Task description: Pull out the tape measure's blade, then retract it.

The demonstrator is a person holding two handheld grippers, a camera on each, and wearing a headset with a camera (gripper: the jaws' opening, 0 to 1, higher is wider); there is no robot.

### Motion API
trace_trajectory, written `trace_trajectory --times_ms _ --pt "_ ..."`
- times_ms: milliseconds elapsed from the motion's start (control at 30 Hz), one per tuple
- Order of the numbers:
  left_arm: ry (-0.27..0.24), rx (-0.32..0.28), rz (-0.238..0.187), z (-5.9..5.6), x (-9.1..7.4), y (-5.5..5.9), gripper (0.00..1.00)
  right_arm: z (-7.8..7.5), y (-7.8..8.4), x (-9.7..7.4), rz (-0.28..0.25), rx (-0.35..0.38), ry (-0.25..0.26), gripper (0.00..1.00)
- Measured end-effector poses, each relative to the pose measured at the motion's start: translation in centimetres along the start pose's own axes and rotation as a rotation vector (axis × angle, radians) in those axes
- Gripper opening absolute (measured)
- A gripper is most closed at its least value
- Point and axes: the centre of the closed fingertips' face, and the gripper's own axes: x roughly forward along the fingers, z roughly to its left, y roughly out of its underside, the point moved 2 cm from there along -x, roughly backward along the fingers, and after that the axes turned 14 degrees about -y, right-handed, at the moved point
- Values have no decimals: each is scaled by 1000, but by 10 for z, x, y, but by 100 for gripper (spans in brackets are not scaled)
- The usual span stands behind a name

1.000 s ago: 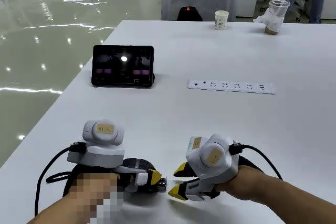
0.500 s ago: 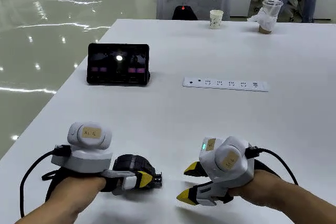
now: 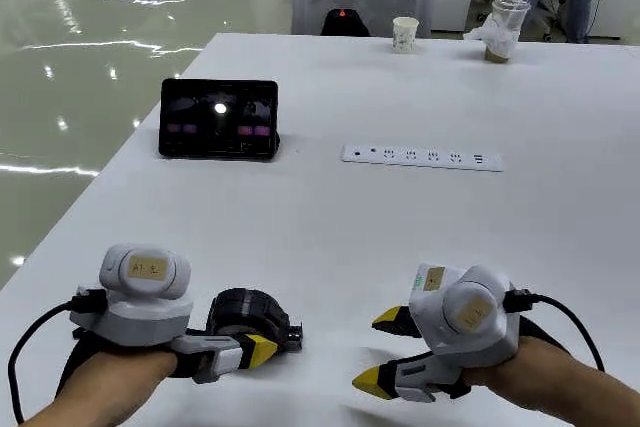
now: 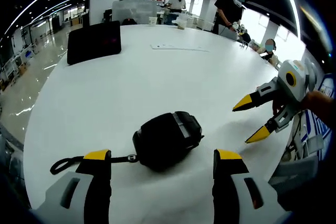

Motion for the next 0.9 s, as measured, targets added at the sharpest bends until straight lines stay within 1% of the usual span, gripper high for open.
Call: trace_trajectory --times_ms 133,333,467,533,600,733,833,900 --pt "28 13 -34 -4 -3 -1 77 0 5 -10 -15 20 27 43" --pt "51 32 -42 -7 -6 3 78 1 12 -20 -30 51 59 46" --pt "70 39 -64 -9 -10 4 79 4 18 -28 -38 72 79 49" --pt "74 42 -68 -10 -11 5 79 5 20 -30 -46 82 85 50" --pt "87 49 -86 -11 -13 5 79 6 22 -33 -55 89 94 51" --pt "106 63 -108 -12 -15 6 79 11 23 -38 -92 114 94 58" --pt "114 87 -129 -14 -18 6 80 12 23 -43 -111 116 107 59" --pt "115 95 -132 -14 -18 7 80 13 24 -46 -129 133 115 61"
